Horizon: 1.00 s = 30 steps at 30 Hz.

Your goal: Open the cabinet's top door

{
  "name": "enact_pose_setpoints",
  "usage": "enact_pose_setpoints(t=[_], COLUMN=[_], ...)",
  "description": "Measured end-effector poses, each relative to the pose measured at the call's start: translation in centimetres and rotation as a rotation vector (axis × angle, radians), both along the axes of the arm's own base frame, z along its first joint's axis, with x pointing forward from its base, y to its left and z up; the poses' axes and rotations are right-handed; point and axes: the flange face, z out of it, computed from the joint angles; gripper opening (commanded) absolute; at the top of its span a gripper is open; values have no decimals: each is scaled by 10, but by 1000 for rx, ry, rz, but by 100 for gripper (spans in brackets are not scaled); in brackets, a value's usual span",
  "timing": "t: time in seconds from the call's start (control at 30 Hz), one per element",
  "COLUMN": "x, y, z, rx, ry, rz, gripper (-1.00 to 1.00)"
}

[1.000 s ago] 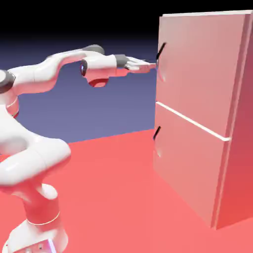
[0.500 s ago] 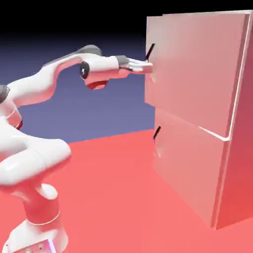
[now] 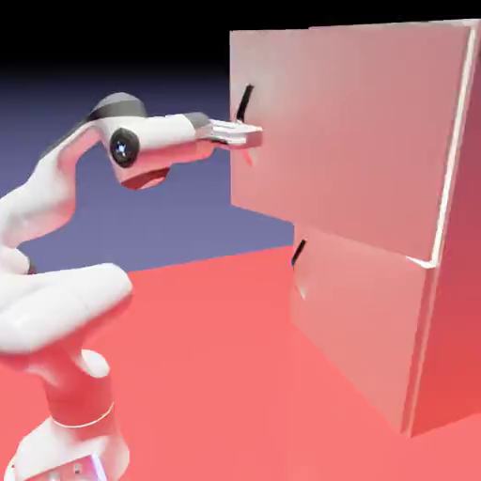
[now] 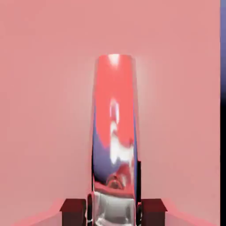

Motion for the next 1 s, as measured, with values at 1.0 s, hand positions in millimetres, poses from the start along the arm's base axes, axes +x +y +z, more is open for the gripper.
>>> enact_pose_setpoints(t=[1.0], x=[-108], y=[-226], z=[0], rx=[0], ry=[-1], rz=[584], gripper=[-100])
